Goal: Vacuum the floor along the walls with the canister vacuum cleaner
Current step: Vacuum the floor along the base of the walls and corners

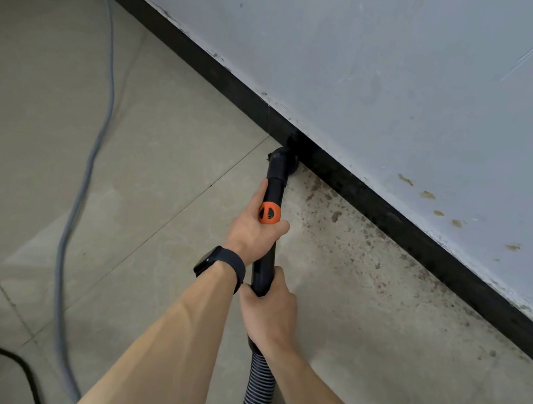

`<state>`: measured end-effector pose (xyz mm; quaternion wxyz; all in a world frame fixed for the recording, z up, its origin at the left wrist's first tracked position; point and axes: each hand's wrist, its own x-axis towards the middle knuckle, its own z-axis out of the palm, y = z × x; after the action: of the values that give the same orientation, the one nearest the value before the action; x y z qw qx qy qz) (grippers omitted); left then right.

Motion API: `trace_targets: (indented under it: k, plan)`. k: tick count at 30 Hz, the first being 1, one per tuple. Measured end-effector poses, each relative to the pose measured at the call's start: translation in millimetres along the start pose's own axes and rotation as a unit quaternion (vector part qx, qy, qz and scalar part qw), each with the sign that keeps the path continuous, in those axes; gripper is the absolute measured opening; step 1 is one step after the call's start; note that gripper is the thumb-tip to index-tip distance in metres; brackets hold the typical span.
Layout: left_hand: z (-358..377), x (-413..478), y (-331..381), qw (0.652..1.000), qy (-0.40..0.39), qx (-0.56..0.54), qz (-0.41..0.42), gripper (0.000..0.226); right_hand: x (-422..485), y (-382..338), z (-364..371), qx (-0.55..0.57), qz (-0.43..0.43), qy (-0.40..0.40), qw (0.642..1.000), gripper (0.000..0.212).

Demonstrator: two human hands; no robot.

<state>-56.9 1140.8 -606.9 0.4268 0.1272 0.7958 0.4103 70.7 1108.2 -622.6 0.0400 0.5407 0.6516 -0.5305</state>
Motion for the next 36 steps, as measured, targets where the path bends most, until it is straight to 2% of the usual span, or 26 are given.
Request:
trace_targets:
  k: [11,19,27,36]
  plan:
    - [-5,-4,-1,1.000,-0.011,-0.001,-0.011,0.090,-3,-2,0,-0.038,-0.007,0.002,0.999,0.021]
    - [-31,-24,-9,0.998,-0.004,0.062,-0.021,0.091,-28,-7,21,-0.014,0.001,-0.028,1.000,0.019]
    - [-80,-63,-29,0.995,-0.026,0.077,-0.060,0.085,-78,-15,61,-0.026,-0.001,-0.087,0.996,0.023]
    - [-115,-109,-51,0.982,-0.071,0.095,-0.145,0.089,-127,-1,91,-0.029,0.014,-0.137,0.990,0.027]
